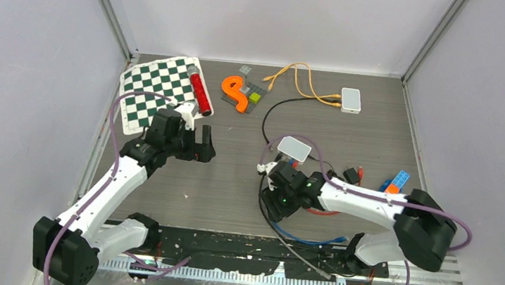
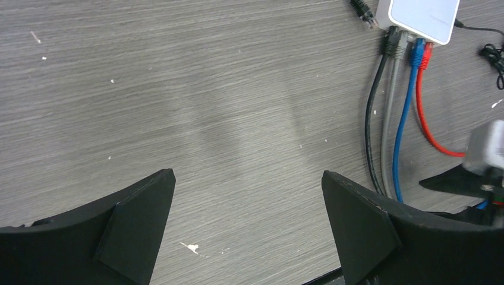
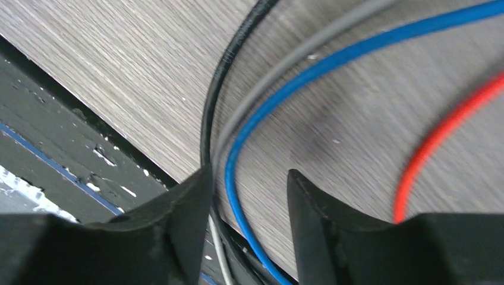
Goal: Pull the plug from the switch port
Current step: Move the switch port to the center of the board.
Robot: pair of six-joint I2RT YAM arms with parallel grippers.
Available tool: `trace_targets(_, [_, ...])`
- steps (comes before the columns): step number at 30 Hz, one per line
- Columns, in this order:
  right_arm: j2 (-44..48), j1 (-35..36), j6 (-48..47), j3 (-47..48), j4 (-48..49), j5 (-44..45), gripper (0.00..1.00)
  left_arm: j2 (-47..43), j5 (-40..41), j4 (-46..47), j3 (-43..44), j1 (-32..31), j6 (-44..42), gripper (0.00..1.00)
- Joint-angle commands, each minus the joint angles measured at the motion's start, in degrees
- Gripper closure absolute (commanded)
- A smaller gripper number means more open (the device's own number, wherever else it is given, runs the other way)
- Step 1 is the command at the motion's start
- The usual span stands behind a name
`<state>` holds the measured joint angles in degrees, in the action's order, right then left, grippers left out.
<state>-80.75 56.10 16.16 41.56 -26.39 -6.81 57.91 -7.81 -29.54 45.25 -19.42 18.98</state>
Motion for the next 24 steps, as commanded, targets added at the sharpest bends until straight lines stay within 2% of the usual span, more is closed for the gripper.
trace_targets(1, [10.1, -0.7, -1.5, 5.3, -5.1, 7.4, 0.39, 0.4, -1.7, 2.2, 3.7, -0.7, -1.1, 0.01])
trace_targets(2, [12.9, -1.0, -1.4, 6.8, -5.3, 10.1, 0.32, 0.6, -2.0, 2.3, 4.2, -0.8, -1.1, 0.01])
trace_targets(4, [16.6, -2.6, -1.1, 8.4, -5.3, 13.5, 0.25, 1.2, -2.3, 2.8, 4.9, -1.2, -1.0, 0.01])
trace_targets(8, [19.8, -12.4, 1.2, 9.4, -4.6, 16.2, 0.21, 3.8, -4.2, 5.8, 7.1, -2.7, -0.2, 0.01])
trace_targets(10, [18.7, -23.2, 3.1, 9.6, -3.5, 13.3, 0.21, 6.8, -5.0, 6.5, 9.7, -4.6, -0.1, 0.01])
trace_targets(14, [12.0, -35.5, 7.0, 10.7, 1.3, 1.3, 0.21, 16.9, -7.5, 7.8, 17.4, -9.9, -1.2, 0.01])
trace_targets(17, [5.3, -40.5, 9.6, 13.5, 3.9, -5.5, 0.22, 27.2, -8.6, 5.7, 26.9, -13.1, -3.2, 0.01])
trace_targets(20, [-2.6, -44.1, 10.9, 15.7, 5.4, -10.0, 0.24, 38.6, -13.4, 0.2, 41.3, -15.8, -5.4, 0.01])
trace_targets(24, [-6.0, -46.2, 11.3, 16.9, 7.7, -10.3, 0.25, 51.0, -16.8, -3.3, 54.2, -17.9, -6.2, 0.04])
